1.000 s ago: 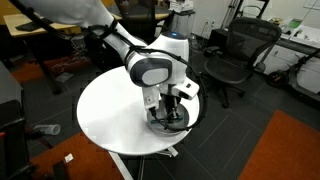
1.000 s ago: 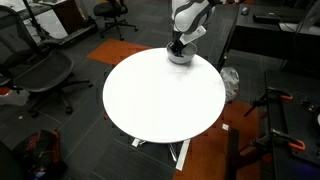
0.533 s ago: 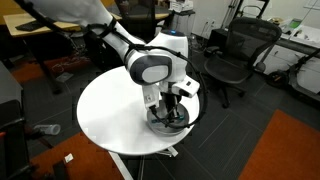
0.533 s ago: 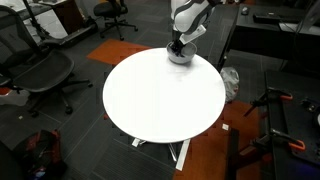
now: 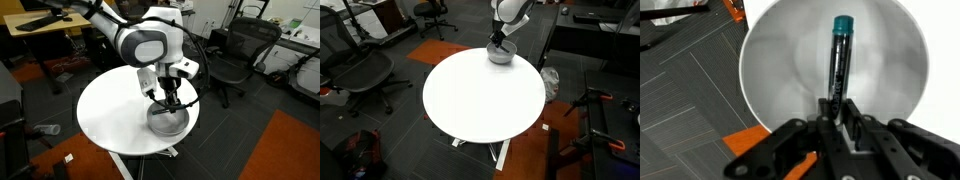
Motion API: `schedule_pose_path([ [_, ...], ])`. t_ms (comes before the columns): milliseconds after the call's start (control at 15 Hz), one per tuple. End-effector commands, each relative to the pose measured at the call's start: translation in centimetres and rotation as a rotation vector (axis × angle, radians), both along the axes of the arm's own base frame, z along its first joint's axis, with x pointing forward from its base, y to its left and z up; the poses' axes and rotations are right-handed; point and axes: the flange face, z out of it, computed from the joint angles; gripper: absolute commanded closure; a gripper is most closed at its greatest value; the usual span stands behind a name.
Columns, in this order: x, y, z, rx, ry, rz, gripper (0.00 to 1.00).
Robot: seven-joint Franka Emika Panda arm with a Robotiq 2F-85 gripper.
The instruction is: Take the pen out of the bowl, put it on the table then place it back in the bowl
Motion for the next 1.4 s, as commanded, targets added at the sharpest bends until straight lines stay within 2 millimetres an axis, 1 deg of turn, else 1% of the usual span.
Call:
schedule_pose_path([
  [0, -1.7, 1.7, 3.0, -0.026, -0.036, 0.017, 0.95],
  [133, -1.8, 3.0, 4.0, -0.029, -0.043, 0.057, 0.95],
  [400, -1.9, 6.3, 4.9, -0.042, -0.045, 0.14, 0.95],
  [600, -1.6, 9.3, 4.8, -0.052, -0.041, 0.204, 0.95],
  [867, -1.1, 11.8, 4.2, -0.034, -0.035, 0.249, 0.95],
  [1067, -0.9, 12.6, 3.6, -0.022, -0.038, 0.262, 0.95],
  [1200, -0.6, 12.5, 3.1, -0.041, -0.042, 0.248, 0.95],
  [1333, -0.2, 11.9, 2.3, -0.062, -0.056, 0.233, 0.95],
])
